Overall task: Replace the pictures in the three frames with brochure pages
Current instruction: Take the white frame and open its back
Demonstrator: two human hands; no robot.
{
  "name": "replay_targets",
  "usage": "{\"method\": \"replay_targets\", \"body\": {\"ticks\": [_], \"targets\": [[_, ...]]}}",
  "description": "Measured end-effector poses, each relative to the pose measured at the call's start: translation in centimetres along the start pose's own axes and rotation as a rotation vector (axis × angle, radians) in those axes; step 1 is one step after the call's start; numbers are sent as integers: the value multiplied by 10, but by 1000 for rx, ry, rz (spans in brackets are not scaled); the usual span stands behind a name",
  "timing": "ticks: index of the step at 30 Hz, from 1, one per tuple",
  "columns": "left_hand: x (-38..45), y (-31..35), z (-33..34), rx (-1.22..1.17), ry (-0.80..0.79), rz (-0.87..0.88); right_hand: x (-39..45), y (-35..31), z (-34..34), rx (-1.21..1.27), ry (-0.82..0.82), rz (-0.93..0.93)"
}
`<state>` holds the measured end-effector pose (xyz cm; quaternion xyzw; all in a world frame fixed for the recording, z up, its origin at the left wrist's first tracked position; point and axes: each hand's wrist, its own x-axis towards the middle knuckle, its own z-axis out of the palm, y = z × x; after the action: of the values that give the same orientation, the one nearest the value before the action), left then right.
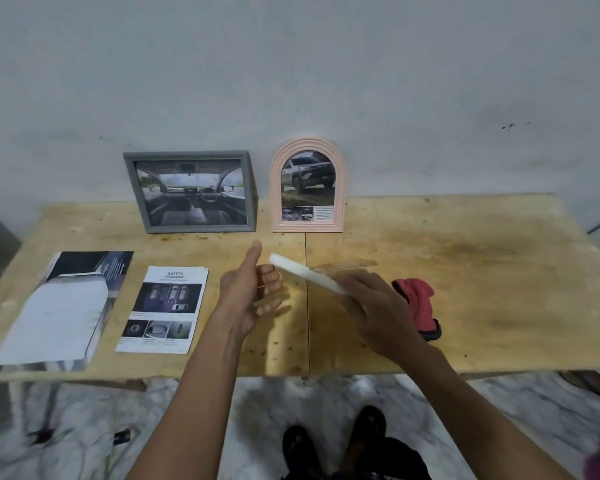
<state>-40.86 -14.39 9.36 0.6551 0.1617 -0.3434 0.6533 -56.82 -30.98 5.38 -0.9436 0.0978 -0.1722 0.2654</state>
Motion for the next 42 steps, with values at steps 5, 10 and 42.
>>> {"method": "replay_targets", "body": {"ticks": [5,10,42], "targets": [[16,-6,-27,124,-3,-97,-16,-9,20,-169,40,-223],[24,-28,-46,176,-14,-108,-31,-6,37,110,147,407],[86,-132,-44,736,203,119,-21,54,98,343,-58,1040]]}}
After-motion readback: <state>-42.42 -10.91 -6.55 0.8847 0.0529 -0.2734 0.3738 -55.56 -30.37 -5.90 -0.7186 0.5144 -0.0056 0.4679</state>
